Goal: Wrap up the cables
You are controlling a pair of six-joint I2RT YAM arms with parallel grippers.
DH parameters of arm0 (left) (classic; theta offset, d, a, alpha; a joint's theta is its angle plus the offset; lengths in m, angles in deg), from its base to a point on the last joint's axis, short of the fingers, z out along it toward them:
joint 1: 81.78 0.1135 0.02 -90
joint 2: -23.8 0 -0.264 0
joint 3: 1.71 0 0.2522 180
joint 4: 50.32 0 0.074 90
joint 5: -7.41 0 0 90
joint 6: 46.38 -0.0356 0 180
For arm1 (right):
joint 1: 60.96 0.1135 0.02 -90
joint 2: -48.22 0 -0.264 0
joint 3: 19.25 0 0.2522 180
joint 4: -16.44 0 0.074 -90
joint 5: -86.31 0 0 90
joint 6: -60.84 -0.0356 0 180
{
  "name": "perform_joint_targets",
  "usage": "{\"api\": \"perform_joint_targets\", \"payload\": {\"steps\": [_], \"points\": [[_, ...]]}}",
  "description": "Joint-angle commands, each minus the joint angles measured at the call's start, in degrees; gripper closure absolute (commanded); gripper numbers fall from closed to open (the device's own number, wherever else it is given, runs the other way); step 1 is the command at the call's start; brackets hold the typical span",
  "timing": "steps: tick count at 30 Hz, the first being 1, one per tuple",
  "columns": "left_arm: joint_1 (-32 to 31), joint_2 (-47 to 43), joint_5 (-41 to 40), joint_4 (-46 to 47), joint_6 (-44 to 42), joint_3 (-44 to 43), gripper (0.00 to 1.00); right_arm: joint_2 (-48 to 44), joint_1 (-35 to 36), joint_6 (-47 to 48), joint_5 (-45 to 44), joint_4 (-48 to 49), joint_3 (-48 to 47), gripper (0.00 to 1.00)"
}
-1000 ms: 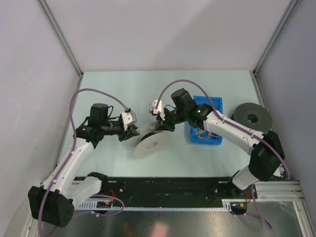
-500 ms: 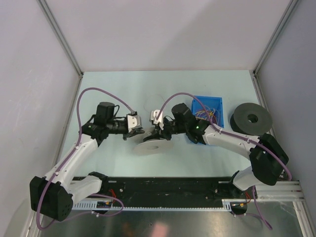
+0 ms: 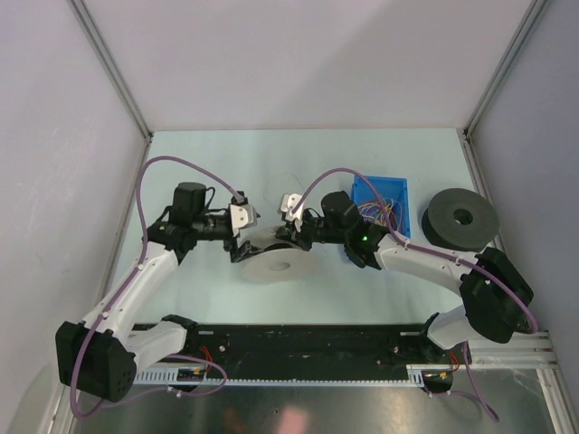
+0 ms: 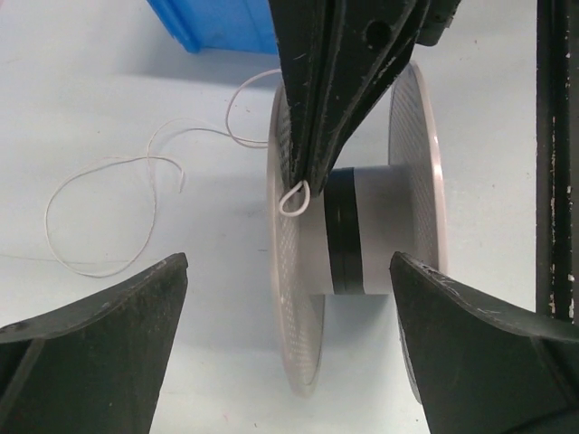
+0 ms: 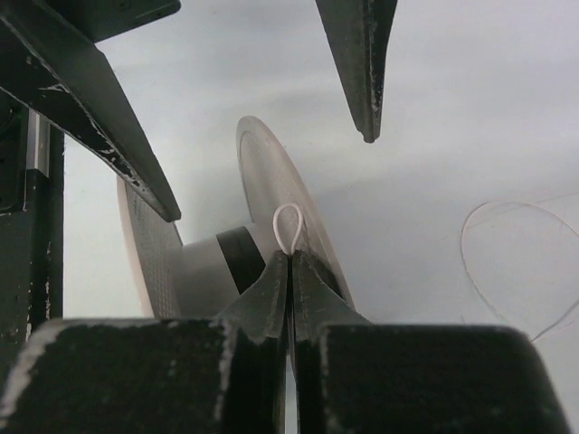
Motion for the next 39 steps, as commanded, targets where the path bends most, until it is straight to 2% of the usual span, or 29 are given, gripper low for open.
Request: {"api": "perform_joint_targets", "payload": {"steps": [1,3,6,8,30,35,39], "points": [[0.26,2.03,2.49,1.93,1.57,-3.21,0.06,-1.63,0.51,-1.09,-1.46,4.63,0.65,1.00],[0.26,2.87,4.14,2.07,1.62,-3.64,0.16,-1.63,0.63,-1.23,-1.42,4.48,0.74,1.00],[0.04,4.11,6.80,2.09,2.25,-4.09,0.38,-1.51,0.89,-1.10,-1.18,4.25,0.88,1.00],[-0.17,4.92,7.81,2.15,2.67,-4.36,0.46,-1.30,1.15,-0.94,-1.05,4.14,0.92,1.00],[-2.65,6.13,8.78,2.26,3.62,-4.03,0.62,1.05,2.21,-0.74,-3.25,4.62,0.94,1.00],[-2.66,6.43,8.74,2.32,3.42,-4.02,0.71,1.23,2.23,-0.71,-3.58,4.44,0.95,1.00],[-2.69,6.70,8.72,2.31,2.99,-4.12,0.84,1.31,2.23,-0.92,-3.90,4.62,0.94,1.00]]}}
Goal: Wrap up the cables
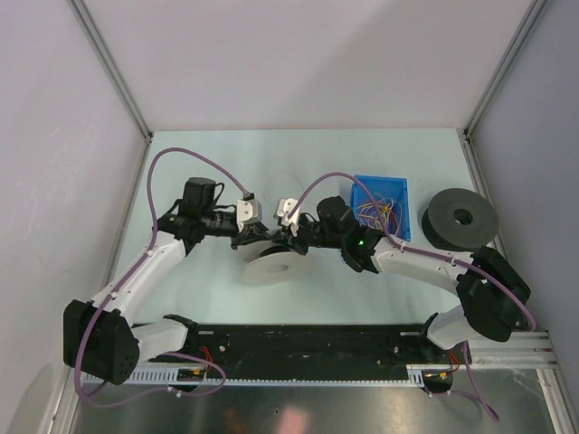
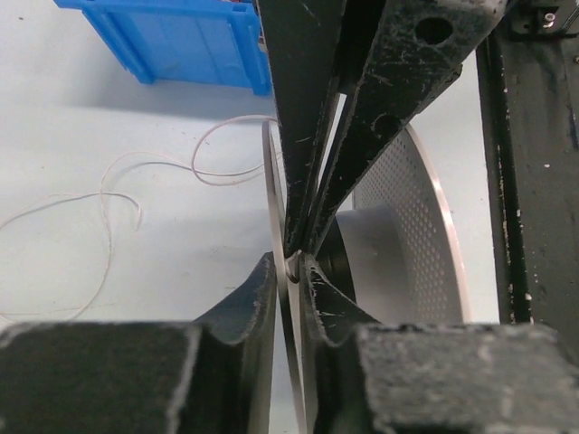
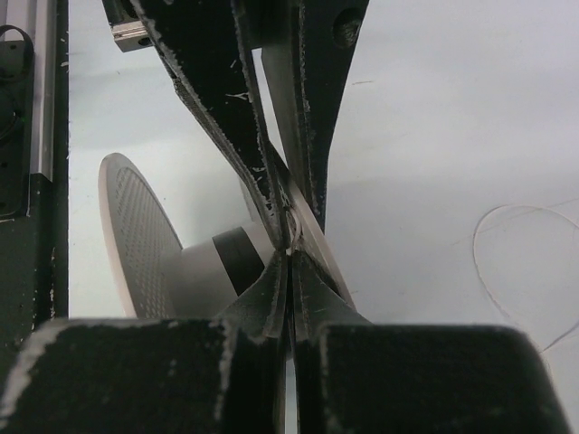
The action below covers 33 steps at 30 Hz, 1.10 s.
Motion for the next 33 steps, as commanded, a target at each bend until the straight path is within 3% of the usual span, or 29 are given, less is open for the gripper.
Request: {"api": "perform_joint_targets", "payload": {"steps": [1,5,9,12,16,20,23,27,33], "points": [[-0.51,0.41,2.60,0.40,-0.12,-2.07,0.87,0.54,0.24,-0.19,-1.63,2.34,0.06,1.00],[-0.48,0.39,1.89,0.39,-0.69,-1.89,0.93,0.58,0.14,-0.79,-2.49,2.66,0.07,1.00],[-0.56,0.26,1.07,0.34,-0.93,-1.48,0.83,0.50,-0.18,-1.62,-3.72,2.99,0.09,1.00],[-0.61,0.22,0.54,0.31,-1.22,-1.08,0.83,0.68,-0.46,-1.93,-3.91,3.07,0.09,1.00],[-0.62,0.52,0.06,0.34,-1.34,-1.05,0.97,0.84,-0.69,-2.32,-3.73,3.38,0.07,1.00],[-0.70,0.35,-1.18,0.35,-2.95,-0.91,1.00,0.73,-0.87,-2.74,-4.48,3.14,0.06,1.00],[-0.66,0.31,-1.67,0.34,-3.28,-1.10,1.00,-0.09,-1.26,-2.74,-4.78,1.35,0.06,0.90],[-0.66,0.15,-2.06,0.33,-3.75,-1.05,1.00,-2.81,-2.61,-2.41,-4.60,-3.04,0.06,0.65],[-0.70,0.25,-1.94,0.34,-4.40,-1.24,1.00,-8.64,-4.43,-1.61,-2.11,-8.83,0.06,0.58]]}}
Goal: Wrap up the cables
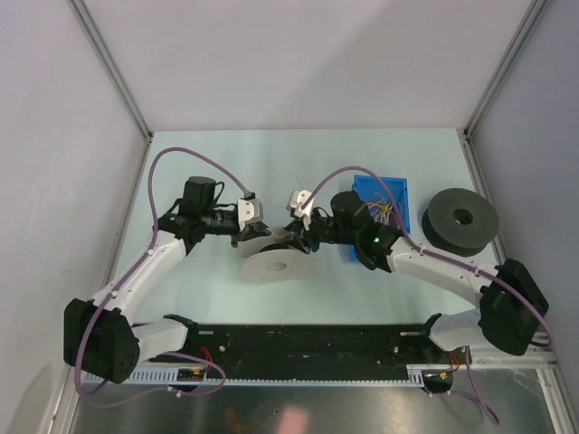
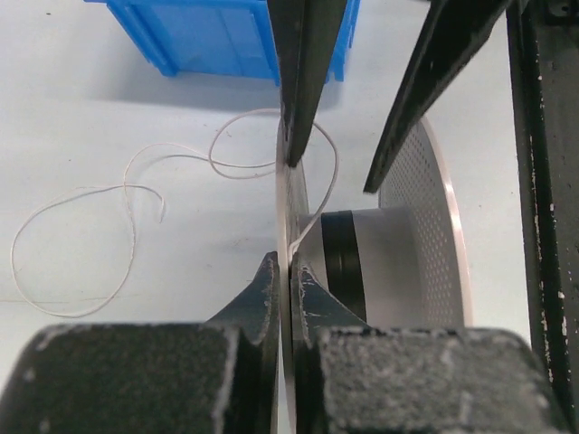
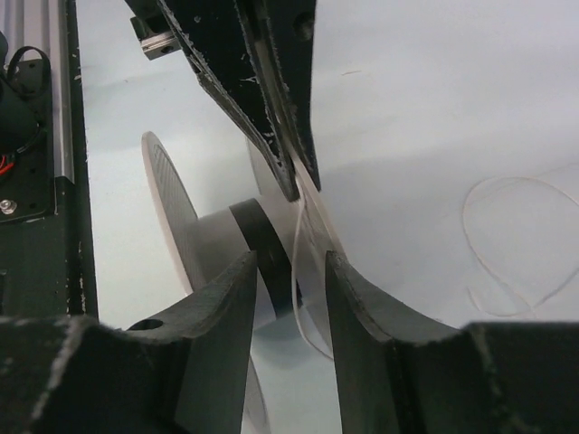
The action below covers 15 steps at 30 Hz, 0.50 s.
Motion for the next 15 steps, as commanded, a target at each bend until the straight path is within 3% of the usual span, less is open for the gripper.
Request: {"api": "perform_joint_targets", "payload": {"steps": [1,4,8,15], "points": [[-0.64,-0.03,0.57,-0.95,-2.81,-1.28,1.00,-4.06,-2.41,1.27,-2.35,-3.57,0.04,0.58],[-0.66,0.23,0.68,-0.99,-2.98,-1.52,1.00,-5.70,-3.06,1.26,-0.49,-4.33,0.04,0.54],[-0.62,0.50,1.01,-0.97,-2.78,-1.79,1.00,-4.41,-3.30,1.17,0.40,-2.08,0.04,0.35],[-0.61,0.58,0.76,-1.00,-2.84,-1.88,1.00,0.85,-3.46,0.09,6.67,0.99,-1.06,0.31]]}}
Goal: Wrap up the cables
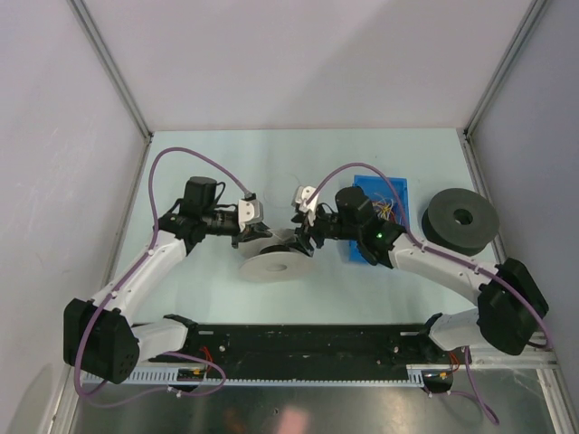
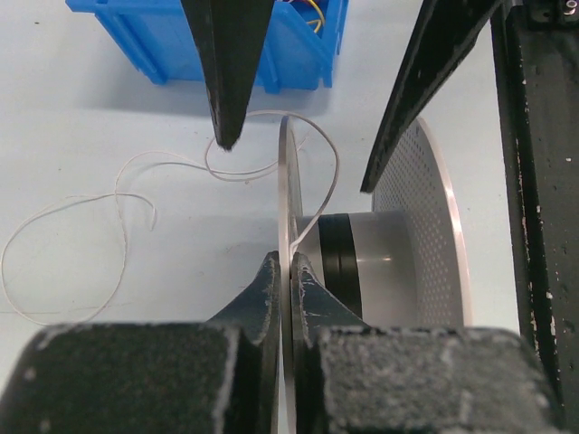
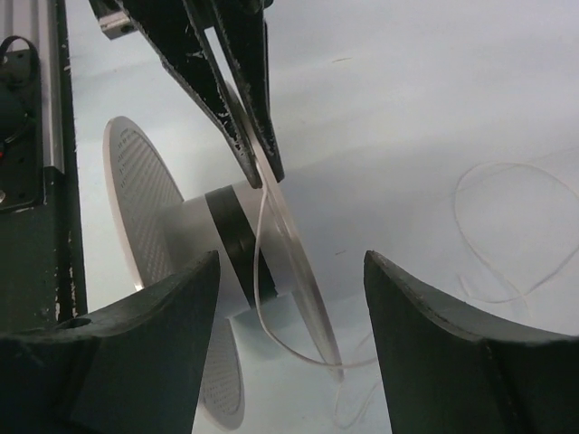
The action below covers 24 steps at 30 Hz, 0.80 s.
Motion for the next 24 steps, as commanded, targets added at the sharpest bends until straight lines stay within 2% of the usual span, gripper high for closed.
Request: {"api": "perform_joint_targets", "payload": {"steps": [1,5,10,17,24], "points": [[-0.29,0.57,-0.04,-0.47,-2.82,-1.74,1.00,3.32,-0.21,-0.88,4.99,4.22,-1.13,0.32],[-0.28,0.26,0.18,-0.47,-3.01,-1.74,1.00,6.16,-0.55,-1.42,6.78,6.79,-1.87,0.41],[-0.29,0.05,0.45,-0.47,-3.24,-1.68,1.00,8.73,-0.82,-2.01,9.74,8.13,-3.20,0.56],[-0.31,0.18,0.66,-0.42,-3.66,-1.64,1.00,10.41,-1.61,-3.36,12.90,10.03,-3.62,0.69],[-0.29,0.54,-0.01,-0.41,-3.70,-1.69,1.00,11.34,-2.30,-3.40,14.28,10.61,-4.07,0.87]]}}
